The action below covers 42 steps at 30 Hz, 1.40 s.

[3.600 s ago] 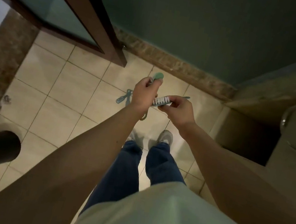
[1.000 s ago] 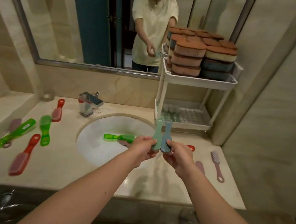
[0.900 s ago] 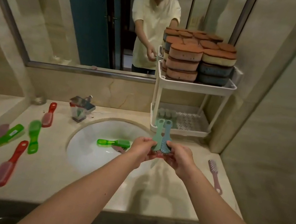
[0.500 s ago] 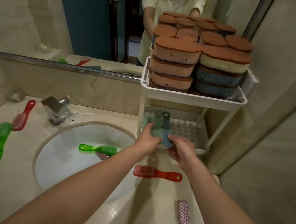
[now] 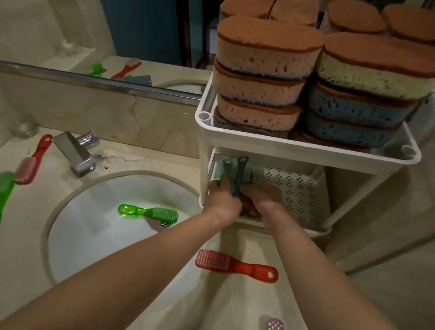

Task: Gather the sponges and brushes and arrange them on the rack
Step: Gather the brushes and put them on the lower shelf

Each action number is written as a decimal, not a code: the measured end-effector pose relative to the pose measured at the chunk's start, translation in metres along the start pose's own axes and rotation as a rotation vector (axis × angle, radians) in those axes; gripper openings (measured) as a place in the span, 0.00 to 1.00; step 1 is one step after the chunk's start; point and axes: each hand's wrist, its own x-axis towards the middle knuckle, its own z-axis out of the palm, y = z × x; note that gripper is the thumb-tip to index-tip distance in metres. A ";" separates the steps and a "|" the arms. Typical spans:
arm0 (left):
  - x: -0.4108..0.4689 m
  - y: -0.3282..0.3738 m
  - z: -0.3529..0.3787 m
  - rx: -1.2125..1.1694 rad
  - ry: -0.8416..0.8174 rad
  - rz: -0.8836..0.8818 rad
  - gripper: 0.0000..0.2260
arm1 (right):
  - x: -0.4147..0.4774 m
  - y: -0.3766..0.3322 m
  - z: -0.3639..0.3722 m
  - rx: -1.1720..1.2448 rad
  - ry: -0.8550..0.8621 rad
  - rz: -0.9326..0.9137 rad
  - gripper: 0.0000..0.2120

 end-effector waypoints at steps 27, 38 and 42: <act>-0.028 -0.031 0.002 0.331 -0.101 0.241 0.30 | 0.023 0.018 0.018 -0.316 -0.022 -0.214 0.07; -0.040 -0.031 -0.001 0.547 -0.118 0.290 0.31 | 0.022 0.016 0.025 -0.365 -0.012 -0.232 0.07; -0.041 -0.034 -0.003 0.559 -0.155 0.266 0.33 | 0.025 0.017 0.020 -0.397 -0.013 -0.223 0.15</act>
